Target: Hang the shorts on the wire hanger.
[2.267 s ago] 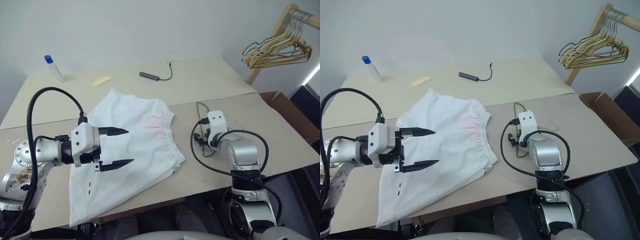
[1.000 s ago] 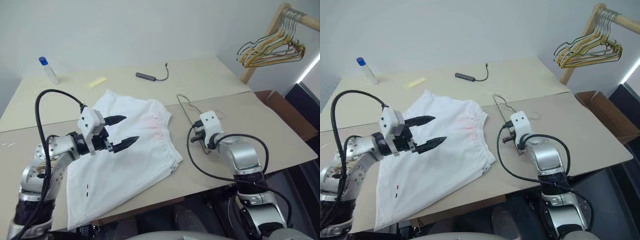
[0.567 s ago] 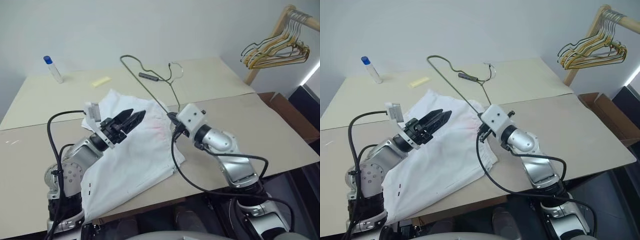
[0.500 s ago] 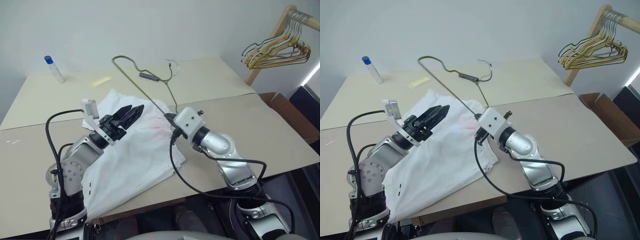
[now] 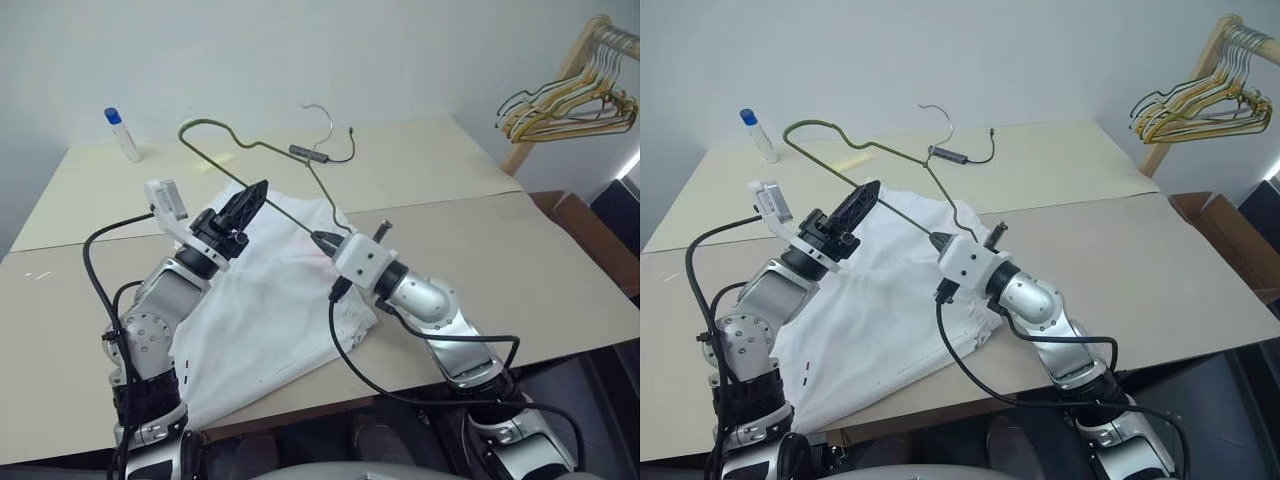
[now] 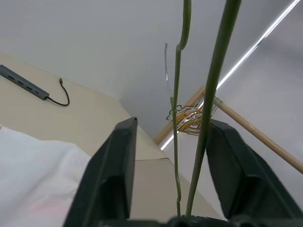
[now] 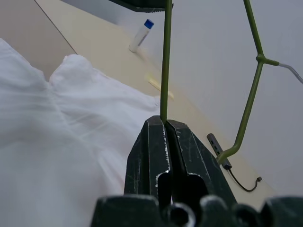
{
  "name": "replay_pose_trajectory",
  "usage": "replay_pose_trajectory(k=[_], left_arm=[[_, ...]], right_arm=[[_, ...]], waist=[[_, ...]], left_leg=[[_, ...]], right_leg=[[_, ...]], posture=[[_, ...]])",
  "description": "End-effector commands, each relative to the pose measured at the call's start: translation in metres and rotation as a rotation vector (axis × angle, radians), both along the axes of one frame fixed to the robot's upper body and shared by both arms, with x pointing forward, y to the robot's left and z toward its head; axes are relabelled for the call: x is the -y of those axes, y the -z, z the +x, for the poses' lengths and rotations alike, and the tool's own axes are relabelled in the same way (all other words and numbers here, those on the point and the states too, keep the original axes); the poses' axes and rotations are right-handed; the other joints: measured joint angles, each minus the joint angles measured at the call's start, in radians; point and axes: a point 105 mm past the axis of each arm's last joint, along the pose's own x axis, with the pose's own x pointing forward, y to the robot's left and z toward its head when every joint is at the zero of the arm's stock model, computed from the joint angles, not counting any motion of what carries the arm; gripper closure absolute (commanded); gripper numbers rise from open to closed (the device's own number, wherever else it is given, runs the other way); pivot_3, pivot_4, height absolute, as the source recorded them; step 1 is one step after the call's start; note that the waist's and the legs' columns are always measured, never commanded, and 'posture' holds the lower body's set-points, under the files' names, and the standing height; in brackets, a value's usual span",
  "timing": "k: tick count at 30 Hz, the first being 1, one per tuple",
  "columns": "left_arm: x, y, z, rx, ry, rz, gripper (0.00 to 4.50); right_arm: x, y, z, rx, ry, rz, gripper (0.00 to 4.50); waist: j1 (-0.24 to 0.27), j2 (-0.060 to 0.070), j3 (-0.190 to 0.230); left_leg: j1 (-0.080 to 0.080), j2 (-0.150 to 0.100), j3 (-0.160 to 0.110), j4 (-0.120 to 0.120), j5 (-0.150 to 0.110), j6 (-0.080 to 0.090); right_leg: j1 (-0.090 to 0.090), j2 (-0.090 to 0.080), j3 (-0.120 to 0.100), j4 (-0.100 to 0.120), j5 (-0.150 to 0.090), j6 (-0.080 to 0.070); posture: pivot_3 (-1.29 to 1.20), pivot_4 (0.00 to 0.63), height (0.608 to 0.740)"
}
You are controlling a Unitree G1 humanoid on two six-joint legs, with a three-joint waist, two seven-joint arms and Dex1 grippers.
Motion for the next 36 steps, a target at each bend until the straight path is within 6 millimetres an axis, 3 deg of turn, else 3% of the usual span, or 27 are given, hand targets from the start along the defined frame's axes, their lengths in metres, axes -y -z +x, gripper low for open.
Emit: replay_pose_trajectory(k=[1, 4, 8, 11, 17, 21, 24, 29, 33, 36], left_arm=[[-0.002, -0.013, 0.0, 0.052, 0.003, -0.021, 3.59], [-0.003, -0.014, 0.0, 0.057, 0.005, -0.041, 4.46], [-0.003, -0.016, 0.001, 0.072, -0.008, -0.025, 4.46], [-0.004, -0.017, 0.001, 0.098, -0.025, -0.001, 4.5], [-0.012, -0.031, -0.004, 0.196, -0.021, -0.001, 4.5], [-0.025, -0.04, -0.012, 0.28, 0.032, 0.057, 4.5], [-0.031, -0.054, -0.035, 0.407, 0.197, 0.133, 4.5], [-0.043, -0.065, -0.065, 0.586, 0.403, 0.207, 4.5], [-0.051, -0.081, -0.075, 0.674, 0.485, 0.138, 4.5], [-0.052, -0.086, -0.076, 0.707, 0.494, 0.104, 4.5]], right_arm=[[-0.001, -0.016, -0.001, 0.094, -0.005, 0.02, 4.5], [-0.003, -0.017, -0.001, 0.134, -0.005, 0.006, 4.5], [-0.004, -0.014, -0.002, 0.161, -0.013, -0.023, 4.5], [-0.007, -0.013, -0.006, 0.189, -0.051, -0.062, 3.75], [-0.003, -0.024, -0.003, 0.21, -0.039, -0.028, 1.49], [0.013, -0.045, -0.011, -0.048, -0.158, 0.148, 0.28], [0.034, -0.059, -0.021, -0.321, -0.324, 0.197, 0.28], [0.063, -0.052, -0.029, -0.88, -0.484, 0.123, 0.28], [0.065, -0.054, -0.032, -1.131, -0.642, 0.172, 0.28], [0.059, -0.049, -0.034, -1.19, -0.703, 0.155, 0.28]], waist=[[0.0, 0.0, 0.0], [-0.001, 0.0, 0.0], [-0.001, 0.0, 0.0], [-0.001, 0.0, 0.0], [-0.001, 0.0, 0.0], [-0.001, 0.0, 0.0], [-0.002, 0.0, 0.001], [-0.002, 0.002, 0.002], [-0.002, 0.002, 0.002], [-0.002, 0.002, 0.002]], left_leg=[[0.0, 0.0, 0.0, 0.0, 0.0, 0.0], [0.0, 0.0, 0.0, 0.0, 0.0, 0.0], [0.0, 0.0, 0.0, 0.0, 0.0, 0.0], [0.0, 0.0, 0.0, 0.0, 0.0, 0.0], [0.0, 0.0, 0.0, 0.0, 0.0, 0.0], [0.0, 0.0, 0.0, 0.0, 0.0, 0.0], [0.0, 0.0, 0.0, 0.0, 0.0, 0.0], [0.0, 0.001, 0.0, -0.001, 0.0, 0.0], [0.0, 0.003, 0.0, -0.001, 0.0, 0.0], [-0.001, 0.003, 0.0, -0.001, 0.0, 0.0]], right_leg=[[0.0, 0.0, 0.0, 0.0, 0.0, 0.0], [0.0, 0.0, 0.0, 0.0, 0.0, 0.0], [0.0, 0.0, 0.0, 0.0, 0.0, 0.0], [0.0, 0.0, 0.0, 0.0, 0.0, 0.0], [0.0, 0.0, 0.0, -0.001, 0.0, 0.0], [0.0, 0.0, 0.0, -0.001, 0.0, 0.0], [0.001, 0.0, -0.001, -0.002, 0.0, 0.0], [0.002, 0.0, -0.003, -0.007, 0.0, 0.0], [0.002, 0.002, -0.004, -0.007, -0.001, 0.002], [0.002, 0.002, -0.004, -0.007, -0.003, 0.005]], posture=[[0.0, 0.0, 0.74], [0.0, 0.0, 0.74], [0.0, 0.0, 0.74], [0.0, 0.0, 0.74], [0.0, 0.0, 0.74], [0.0, 0.0, 0.74], [0.0, 0.0, 0.74], [0.0, 0.0, 0.74], [0.0, 0.0, 0.74], [0.0, 0.0, 0.74]])
